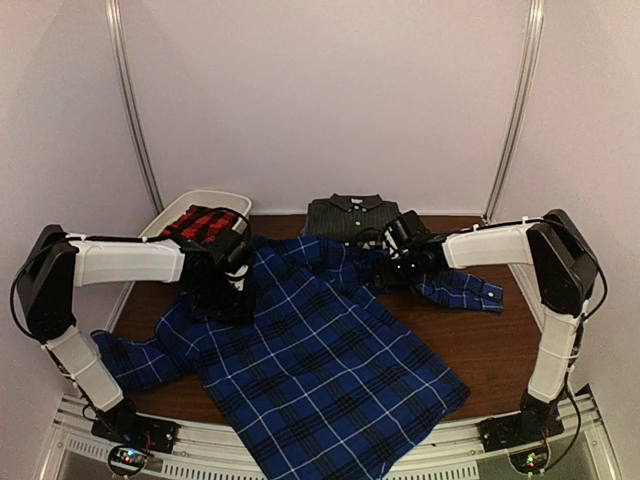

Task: Fold and stack the long sleeve shirts
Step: Smooth out the flattened shirt at the center of the board.

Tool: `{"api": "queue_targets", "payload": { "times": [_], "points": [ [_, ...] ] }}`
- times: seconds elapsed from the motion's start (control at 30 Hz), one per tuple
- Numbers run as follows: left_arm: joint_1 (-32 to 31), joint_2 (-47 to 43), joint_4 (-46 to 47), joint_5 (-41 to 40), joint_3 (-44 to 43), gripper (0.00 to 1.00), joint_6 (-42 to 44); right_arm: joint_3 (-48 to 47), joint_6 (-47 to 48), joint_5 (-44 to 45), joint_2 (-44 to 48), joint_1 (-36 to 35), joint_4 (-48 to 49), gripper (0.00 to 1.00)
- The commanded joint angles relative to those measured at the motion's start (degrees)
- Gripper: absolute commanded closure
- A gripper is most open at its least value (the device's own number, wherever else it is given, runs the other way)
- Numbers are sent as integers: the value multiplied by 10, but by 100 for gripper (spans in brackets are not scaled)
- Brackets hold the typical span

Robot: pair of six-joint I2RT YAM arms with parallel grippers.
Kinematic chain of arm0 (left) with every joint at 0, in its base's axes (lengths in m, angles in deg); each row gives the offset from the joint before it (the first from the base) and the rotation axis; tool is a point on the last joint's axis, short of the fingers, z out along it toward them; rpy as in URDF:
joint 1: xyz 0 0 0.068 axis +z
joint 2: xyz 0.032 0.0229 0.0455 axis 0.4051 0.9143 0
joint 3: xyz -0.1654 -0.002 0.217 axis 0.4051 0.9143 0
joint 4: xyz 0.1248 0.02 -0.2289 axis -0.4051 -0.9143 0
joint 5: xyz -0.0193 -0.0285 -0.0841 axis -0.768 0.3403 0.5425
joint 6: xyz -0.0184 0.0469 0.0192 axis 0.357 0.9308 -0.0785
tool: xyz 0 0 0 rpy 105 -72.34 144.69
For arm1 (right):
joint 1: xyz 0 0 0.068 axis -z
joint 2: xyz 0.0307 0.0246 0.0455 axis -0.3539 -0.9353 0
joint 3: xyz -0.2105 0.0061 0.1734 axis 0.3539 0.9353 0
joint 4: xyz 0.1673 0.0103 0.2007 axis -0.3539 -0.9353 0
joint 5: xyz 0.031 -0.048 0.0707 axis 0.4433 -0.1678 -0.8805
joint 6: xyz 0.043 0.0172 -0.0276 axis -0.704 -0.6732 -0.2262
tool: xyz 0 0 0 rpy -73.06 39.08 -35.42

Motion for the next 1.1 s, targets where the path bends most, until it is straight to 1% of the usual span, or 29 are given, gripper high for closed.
{"api": "queue_targets", "payload": {
  "times": [0.0, 0.2, 0.33, 0.4, 0.57, 0.67, 0.77, 0.83, 0.87, 0.97, 1.07],
  "points": [
    [7, 9, 43, 28, 0, 80, 27, -15, 26, 54, 14, 1, -26, 23],
    [8, 15, 56, 41, 8, 80, 37, -23, 24, 64, 55, -22, -48, 23],
    [8, 12, 66, 49, 15, 80, 40, -19, 22, 81, 66, -23, -56, 21],
    [8, 8, 74, 53, 23, 80, 40, -22, 30, 89, 57, -18, -59, 20],
    [8, 4, 84, 55, 39, 80, 43, -45, 51, 77, 6, -1, -58, 20],
    [11, -1, 90, 59, 49, 80, 45, -56, 57, 52, -22, 7, -53, 20],
    [15, -4, 93, 60, 56, 80, 49, -67, 57, 27, -43, 8, -52, 23],
    [17, -5, 94, 59, 60, 80, 51, -74, 54, 26, -53, 9, -56, 27],
    [18, -4, 94, 60, 62, 80, 53, -77, 51, 27, -57, 11, -58, 32],
    [20, -4, 94, 57, 69, 80, 58, -91, 40, 30, -65, 21, -63, 50],
    [22, -4, 93, 50, 80, 80, 61, -114, 39, 38, -75, 32, -77, 73]
  ]
}}
